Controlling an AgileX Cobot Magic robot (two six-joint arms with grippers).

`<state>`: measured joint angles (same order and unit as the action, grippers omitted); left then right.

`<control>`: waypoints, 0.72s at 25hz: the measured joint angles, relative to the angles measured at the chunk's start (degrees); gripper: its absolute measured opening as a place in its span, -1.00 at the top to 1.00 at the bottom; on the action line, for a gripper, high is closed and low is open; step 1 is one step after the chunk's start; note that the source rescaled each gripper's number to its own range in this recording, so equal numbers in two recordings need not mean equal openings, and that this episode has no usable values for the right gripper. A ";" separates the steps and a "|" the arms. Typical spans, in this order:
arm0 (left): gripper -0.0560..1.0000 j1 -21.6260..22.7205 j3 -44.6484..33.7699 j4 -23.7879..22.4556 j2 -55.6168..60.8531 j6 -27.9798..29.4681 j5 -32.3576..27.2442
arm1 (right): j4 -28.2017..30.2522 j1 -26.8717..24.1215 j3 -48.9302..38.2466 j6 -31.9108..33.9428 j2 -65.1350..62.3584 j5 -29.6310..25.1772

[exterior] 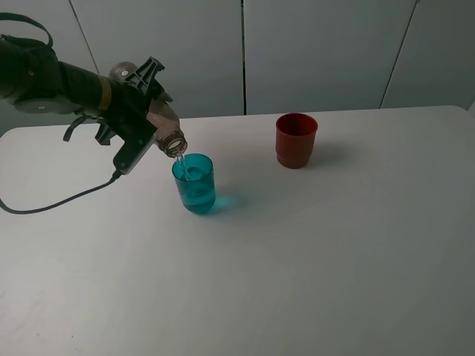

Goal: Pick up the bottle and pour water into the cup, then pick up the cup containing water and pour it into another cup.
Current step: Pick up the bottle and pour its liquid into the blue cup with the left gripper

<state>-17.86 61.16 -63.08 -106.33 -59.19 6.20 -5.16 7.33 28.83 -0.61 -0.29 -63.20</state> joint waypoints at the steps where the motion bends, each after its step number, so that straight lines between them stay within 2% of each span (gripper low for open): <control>1: 0.89 0.00 0.00 0.10 0.00 -0.36 0.12 | 0.00 0.00 0.00 0.00 0.00 0.00; 18: 0.89 0.00 0.67 1.11 0.00 -3.99 2.41 | 0.00 0.00 0.00 0.00 0.00 0.00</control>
<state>-17.86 61.84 -61.97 -106.33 -63.17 8.61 -5.16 7.33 28.83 -0.61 -0.29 -63.20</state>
